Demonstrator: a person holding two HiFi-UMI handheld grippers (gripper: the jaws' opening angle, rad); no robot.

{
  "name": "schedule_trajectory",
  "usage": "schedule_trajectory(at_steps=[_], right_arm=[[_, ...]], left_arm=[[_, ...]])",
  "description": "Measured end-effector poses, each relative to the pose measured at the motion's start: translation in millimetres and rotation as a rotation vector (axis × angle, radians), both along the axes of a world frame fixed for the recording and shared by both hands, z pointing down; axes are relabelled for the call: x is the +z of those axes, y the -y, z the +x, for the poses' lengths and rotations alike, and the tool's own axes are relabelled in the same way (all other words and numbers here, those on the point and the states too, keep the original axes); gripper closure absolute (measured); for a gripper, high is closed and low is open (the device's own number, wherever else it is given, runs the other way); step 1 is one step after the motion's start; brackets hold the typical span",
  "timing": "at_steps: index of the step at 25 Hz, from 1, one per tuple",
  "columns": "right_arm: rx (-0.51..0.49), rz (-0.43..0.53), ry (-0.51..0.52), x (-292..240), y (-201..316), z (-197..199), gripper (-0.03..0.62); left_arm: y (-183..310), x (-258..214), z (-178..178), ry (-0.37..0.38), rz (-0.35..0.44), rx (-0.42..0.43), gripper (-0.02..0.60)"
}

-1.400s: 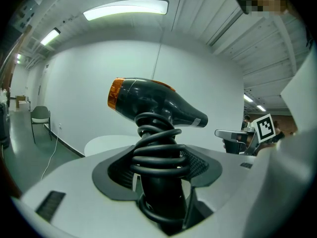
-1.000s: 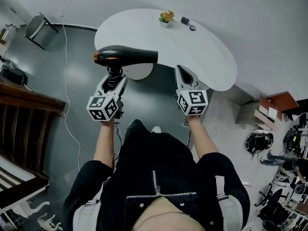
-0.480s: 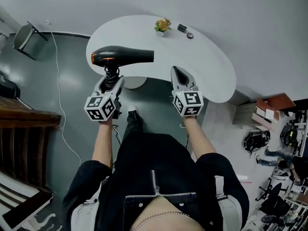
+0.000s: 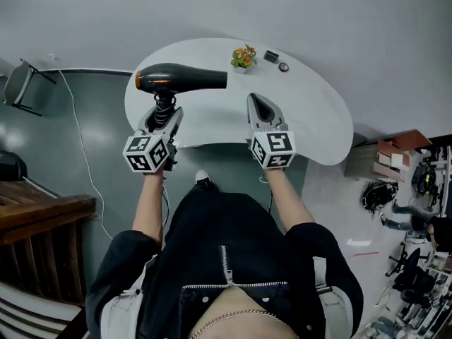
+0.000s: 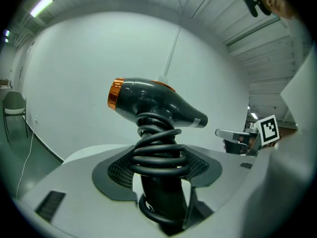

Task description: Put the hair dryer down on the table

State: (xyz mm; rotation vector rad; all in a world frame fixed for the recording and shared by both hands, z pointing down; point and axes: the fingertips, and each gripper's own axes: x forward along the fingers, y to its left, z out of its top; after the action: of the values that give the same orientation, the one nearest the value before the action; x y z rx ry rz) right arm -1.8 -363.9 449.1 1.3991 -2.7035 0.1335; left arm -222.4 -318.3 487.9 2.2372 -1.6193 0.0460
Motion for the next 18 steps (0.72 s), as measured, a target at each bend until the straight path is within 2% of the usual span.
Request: schedule_trajectory(at_steps=[7, 14, 18], right_arm=[[0.066, 0.004, 0.007, 0, 30, -26, 0.588], [0.087, 0.004, -0.011, 5, 39, -21, 0.588], [0.09, 0.0, -0.015, 5, 46, -17, 0.588]], left_arm=[[51, 1, -31, -0.033, 0.007, 0.045, 0.298], [69, 14, -34, -0.053, -0.011, 0.055, 0.298], [76, 30, -39, -0.059, -0.05, 0.04, 0.298]])
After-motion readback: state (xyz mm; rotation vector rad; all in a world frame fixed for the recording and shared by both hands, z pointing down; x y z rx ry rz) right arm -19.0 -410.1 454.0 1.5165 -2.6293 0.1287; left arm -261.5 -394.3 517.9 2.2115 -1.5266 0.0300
